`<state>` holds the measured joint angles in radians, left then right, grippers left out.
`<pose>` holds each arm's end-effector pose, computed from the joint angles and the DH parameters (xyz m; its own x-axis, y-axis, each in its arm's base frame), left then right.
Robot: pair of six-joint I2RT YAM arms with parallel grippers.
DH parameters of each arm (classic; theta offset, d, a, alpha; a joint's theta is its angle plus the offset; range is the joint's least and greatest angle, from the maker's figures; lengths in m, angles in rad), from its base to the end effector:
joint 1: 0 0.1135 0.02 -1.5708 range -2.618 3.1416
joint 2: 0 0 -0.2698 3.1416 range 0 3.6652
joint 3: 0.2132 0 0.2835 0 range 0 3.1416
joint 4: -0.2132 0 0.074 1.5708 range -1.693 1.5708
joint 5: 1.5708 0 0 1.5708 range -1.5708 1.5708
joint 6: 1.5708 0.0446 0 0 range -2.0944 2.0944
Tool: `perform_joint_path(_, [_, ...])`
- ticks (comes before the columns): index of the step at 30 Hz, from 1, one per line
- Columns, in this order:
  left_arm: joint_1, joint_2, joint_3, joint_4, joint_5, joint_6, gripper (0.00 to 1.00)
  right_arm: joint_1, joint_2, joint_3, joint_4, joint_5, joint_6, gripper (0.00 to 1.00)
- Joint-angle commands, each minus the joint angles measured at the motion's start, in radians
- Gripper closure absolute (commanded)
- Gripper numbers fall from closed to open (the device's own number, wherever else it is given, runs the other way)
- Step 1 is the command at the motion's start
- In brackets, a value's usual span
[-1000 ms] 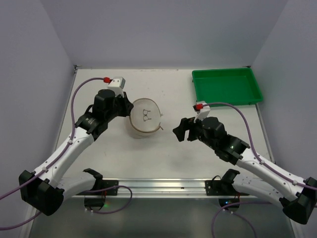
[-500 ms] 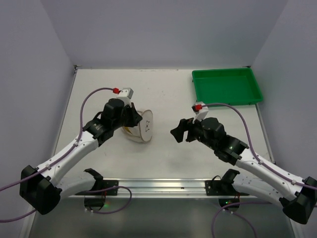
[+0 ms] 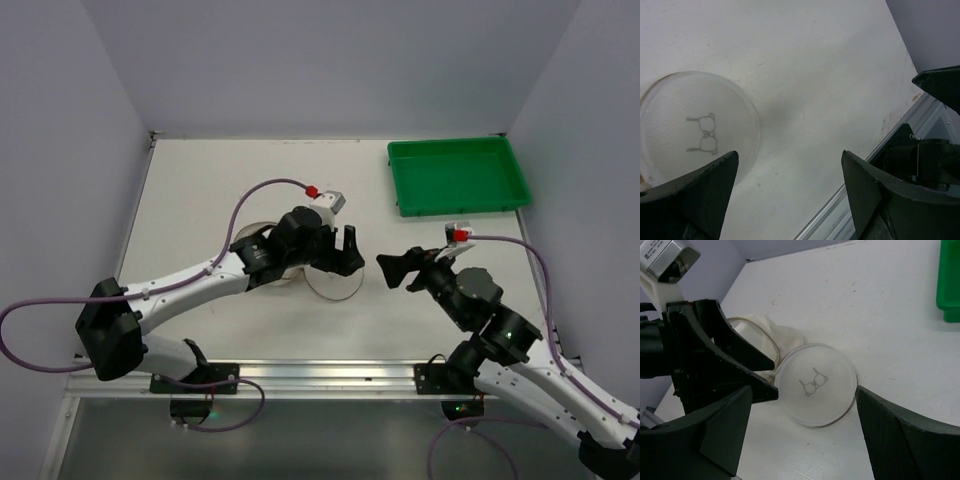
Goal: Unzip the laundry bag and remove the bra
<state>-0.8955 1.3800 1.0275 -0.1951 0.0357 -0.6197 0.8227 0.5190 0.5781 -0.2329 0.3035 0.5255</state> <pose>0.2181 -0.2748 0.2773 -0.7290 -0.0182 -0.6842 0.4615 0.7252 -0.5110 0.1279 0.1182 0.3034 -0.3522 0.3242 -0.8780 -0.3729 0.8118 0.4494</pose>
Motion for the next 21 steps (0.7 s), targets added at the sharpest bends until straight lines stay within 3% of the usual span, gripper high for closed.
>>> perform_joint_path(1, [-0.023,-0.016,0.084,0.036,-0.026,0.012,0.1,-0.002,-0.079,-0.027,0.003,0.118,0.025,0.14])
perform_joint_path(4, [-0.023,-0.032,0.162,-0.114,-0.216,0.058,0.0,-0.002,-0.074,-0.03,0.02,0.099,0.01,0.13])
perform_joint_path(7, [0.015,-0.053,0.2,-0.231,-0.304,0.112,0.0,-0.002,-0.002,-0.008,0.039,0.04,-0.013,0.12])
perform_joint_path(11, [0.281,-0.127,0.123,-0.257,-0.215,0.144,0.0,-0.002,0.117,0.026,0.079,-0.05,-0.032,0.12])
perform_joint_path(14, [0.421,-0.176,0.066,-0.277,-0.197,0.208,0.0,-0.002,0.185,0.035,0.128,-0.128,-0.044,0.12])
perform_joint_path(21, [0.656,-0.151,-0.035,-0.293,0.002,0.307,0.09,0.0,0.325,0.086,0.185,-0.241,-0.073,0.13])
